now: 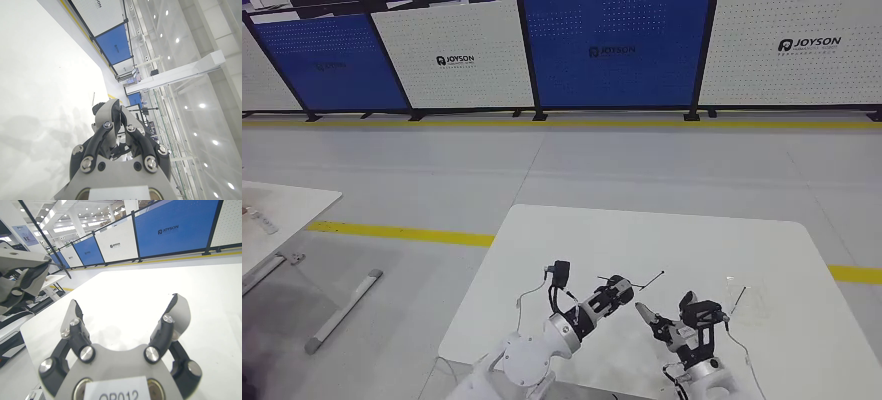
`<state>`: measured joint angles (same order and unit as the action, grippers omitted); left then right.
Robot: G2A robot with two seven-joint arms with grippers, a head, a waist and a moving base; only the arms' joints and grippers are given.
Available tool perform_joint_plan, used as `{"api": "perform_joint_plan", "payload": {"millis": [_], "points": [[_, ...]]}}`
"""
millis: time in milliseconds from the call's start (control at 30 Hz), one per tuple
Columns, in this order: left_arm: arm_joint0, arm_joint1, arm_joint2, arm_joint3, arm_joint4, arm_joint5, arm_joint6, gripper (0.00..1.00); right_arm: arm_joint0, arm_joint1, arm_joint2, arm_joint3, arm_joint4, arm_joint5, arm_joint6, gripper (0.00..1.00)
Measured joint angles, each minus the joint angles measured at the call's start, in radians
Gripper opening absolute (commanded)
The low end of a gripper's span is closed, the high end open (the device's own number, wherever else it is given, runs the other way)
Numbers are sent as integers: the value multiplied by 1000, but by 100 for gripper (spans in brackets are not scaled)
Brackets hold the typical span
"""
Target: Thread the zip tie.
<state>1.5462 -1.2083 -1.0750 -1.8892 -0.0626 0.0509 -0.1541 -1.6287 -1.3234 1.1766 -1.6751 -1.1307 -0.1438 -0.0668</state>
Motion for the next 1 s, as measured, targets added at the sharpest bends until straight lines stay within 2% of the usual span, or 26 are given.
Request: {"api": "perform_joint_plan", "payload": {"millis": [133, 167, 200, 233, 267, 367, 433, 533, 567, 1000], "points": [[-2, -1, 3, 4, 2, -2, 5, 0, 2, 0, 0, 1, 16, -13, 8, 100], [-4, -1, 6, 5, 3, -2, 7, 0, 5, 1, -1, 3, 28, -27, 14, 95], [-7, -2, 9, 7, 4, -2, 10, 0, 10, 1, 0, 7, 46, -48, 26, 63], [-9, -3, 12, 8, 6, -2, 10, 0, 15, 2, 1, 10, 59, -63, 35, 44], [-11, -3, 14, 9, 8, -3, 10, 0, 20, 2, 3, 13, 71, -76, 44, 39], [-16, -4, 19, 12, 15, -7, 11, 0, 36, 3, 5, 24, 93, -100, 66, 43], [-19, -4, 21, 14, 18, -8, 13, 0, 43, 3, 2, 28, 93, -102, 65, 36], [-21, -4, 22, 20, 18, -7, 12, 0, 43, 4, -5, 26, 81, -110, 47, 31], [-21, -4, 22, 22, 18, -7, 11, 0, 42, 4, -7, 25, 76, -111, 43, 34], [-28, -3, 26, 34, 32, -4, -8, 0, 34, 10, -15, 8, 54, -140, 25, 33]]}}
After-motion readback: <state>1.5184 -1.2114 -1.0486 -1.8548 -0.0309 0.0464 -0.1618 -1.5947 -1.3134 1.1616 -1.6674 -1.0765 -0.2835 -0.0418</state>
